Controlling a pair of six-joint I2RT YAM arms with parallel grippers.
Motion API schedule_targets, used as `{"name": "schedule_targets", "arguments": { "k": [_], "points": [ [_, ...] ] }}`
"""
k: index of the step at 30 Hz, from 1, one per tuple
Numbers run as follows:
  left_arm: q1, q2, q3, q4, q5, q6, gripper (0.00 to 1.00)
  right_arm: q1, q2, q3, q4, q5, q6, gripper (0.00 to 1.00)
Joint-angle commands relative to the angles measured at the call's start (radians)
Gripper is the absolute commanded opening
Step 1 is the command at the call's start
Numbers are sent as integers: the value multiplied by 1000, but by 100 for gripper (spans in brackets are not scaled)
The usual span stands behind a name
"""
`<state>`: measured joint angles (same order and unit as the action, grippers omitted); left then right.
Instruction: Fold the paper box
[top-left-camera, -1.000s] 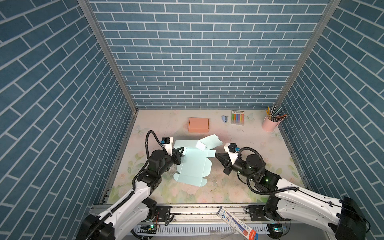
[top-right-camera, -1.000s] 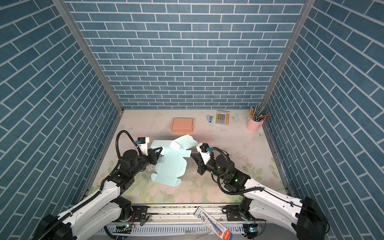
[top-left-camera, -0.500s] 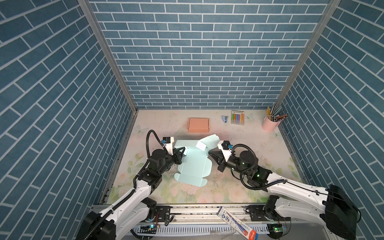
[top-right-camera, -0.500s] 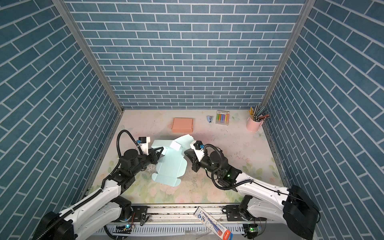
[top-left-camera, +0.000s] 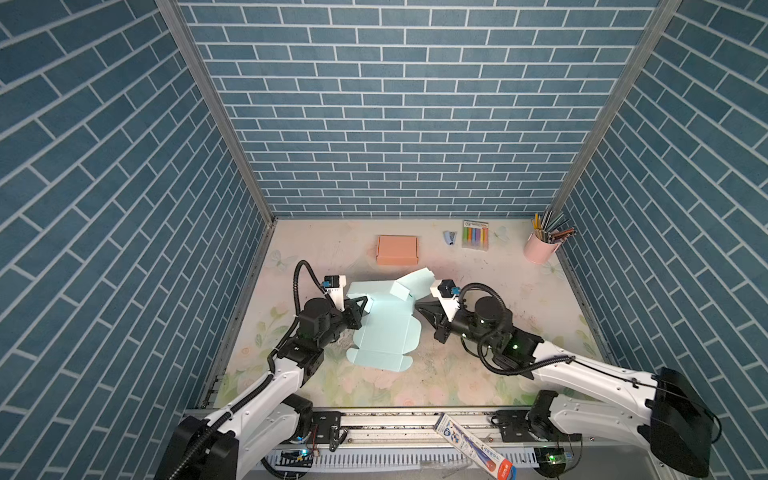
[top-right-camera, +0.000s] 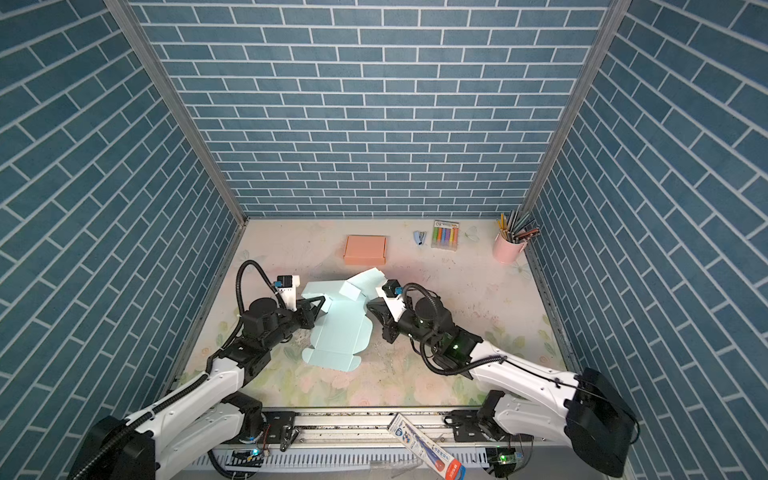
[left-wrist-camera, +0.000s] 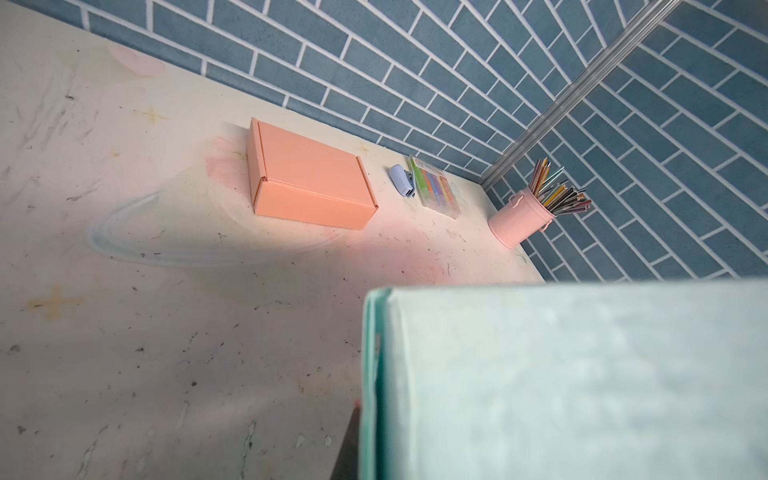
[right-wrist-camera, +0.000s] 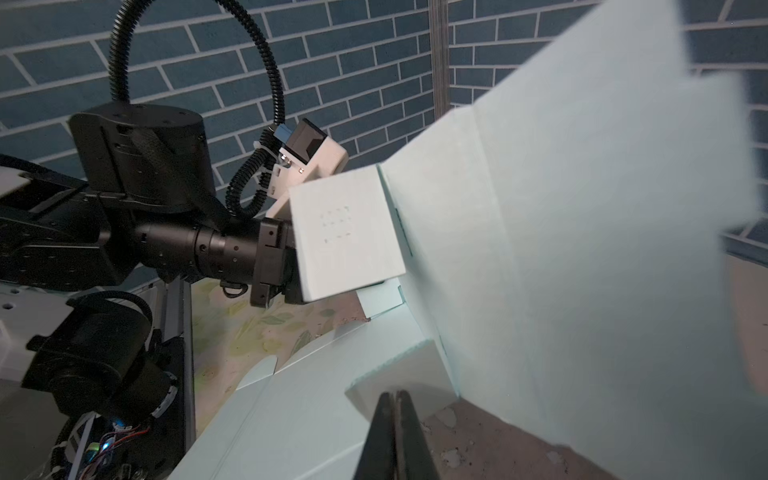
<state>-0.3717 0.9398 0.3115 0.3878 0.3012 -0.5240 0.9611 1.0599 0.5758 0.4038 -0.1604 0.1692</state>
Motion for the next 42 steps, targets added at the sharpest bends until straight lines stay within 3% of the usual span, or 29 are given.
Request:
{"name": "schedule_targets", "arguments": {
  "k": [1, 4, 7, 10, 12, 19, 27, 31, 42],
  "points": [
    [35, 8, 7, 17, 51, 24, 0, 0, -145, 1, -163, 47, -50, 15],
    [52, 29, 38, -29, 117, 68, 0, -22, -280, -4, -260, 129, -37, 26],
    [53, 40, 28, -20, 153, 69, 0, -157, -345, -2, -307, 120, 52, 29],
    [53, 51, 4, 63, 203, 35, 0, -359, -331, -16, -262, -92, 157, 29],
    [52, 71, 13, 67, 215, 32, 0, -394, -310, -39, -177, -181, 165, 29],
    [43, 130, 35, 72, 254, 31, 0, -387, -140, -35, -43, -438, 62, 29],
    [12, 186, 44, 81, 255, 39, 0, -290, -80, -26, -44, -495, -25, 30],
    [-8, 220, 50, 95, 241, 32, 0, -226, -32, 1, -88, -483, -82, 30],
    [-43, 284, 52, 108, 177, 19, 0, -158, 7, 11, -109, -258, -108, 36]
  ]
}}
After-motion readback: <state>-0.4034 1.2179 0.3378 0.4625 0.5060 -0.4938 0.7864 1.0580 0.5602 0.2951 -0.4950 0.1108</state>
